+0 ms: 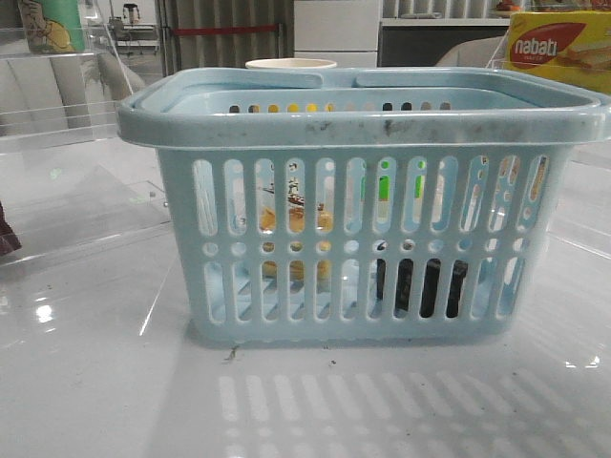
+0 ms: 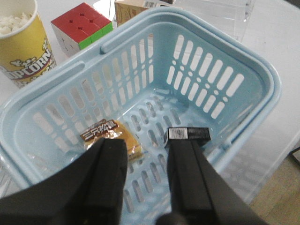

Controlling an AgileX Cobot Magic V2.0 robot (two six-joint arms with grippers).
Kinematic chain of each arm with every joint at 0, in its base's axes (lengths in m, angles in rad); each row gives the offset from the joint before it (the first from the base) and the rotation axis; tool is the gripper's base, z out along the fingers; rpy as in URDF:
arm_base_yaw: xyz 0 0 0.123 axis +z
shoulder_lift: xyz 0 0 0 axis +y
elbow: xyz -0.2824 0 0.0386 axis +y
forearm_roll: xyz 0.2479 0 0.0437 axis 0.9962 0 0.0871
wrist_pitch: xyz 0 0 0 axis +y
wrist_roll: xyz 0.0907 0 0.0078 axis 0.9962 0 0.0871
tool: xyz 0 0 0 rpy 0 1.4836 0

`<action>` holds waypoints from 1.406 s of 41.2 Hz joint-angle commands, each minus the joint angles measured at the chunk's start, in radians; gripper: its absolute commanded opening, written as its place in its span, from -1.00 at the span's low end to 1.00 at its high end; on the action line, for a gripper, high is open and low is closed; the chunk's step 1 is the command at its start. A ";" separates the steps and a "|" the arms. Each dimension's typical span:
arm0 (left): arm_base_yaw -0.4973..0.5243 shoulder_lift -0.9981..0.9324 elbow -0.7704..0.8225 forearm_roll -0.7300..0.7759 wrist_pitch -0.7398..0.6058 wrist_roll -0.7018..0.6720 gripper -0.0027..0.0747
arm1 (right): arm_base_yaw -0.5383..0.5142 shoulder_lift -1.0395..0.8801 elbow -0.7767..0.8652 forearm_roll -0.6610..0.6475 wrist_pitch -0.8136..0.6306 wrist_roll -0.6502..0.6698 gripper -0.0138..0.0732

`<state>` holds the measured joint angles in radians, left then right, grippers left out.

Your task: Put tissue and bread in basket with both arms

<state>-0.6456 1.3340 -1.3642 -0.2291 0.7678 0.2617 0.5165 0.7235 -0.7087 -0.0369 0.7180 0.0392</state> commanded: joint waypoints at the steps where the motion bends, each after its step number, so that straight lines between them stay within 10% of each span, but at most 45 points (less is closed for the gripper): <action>1: -0.007 -0.136 0.075 -0.022 -0.052 0.016 -0.11 | -0.002 -0.006 -0.025 -0.015 -0.062 -0.004 0.68; 31: -0.007 -0.745 0.677 -0.014 -0.163 0.017 -0.13 | -0.002 -0.006 -0.025 -0.072 -0.061 -0.005 0.66; 47: -0.007 -0.745 0.677 0.050 -0.166 0.017 -0.70 | -0.002 -0.006 -0.025 -0.087 -0.056 -0.005 -0.55; 58: -0.007 -0.745 0.677 0.050 -0.159 0.017 -0.70 | -0.002 -0.006 -0.025 -0.087 -0.055 -0.005 -0.55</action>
<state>-0.6456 0.5879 -0.6590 -0.1685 0.6798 0.2787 0.5165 0.7235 -0.7087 -0.1028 0.7234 0.0392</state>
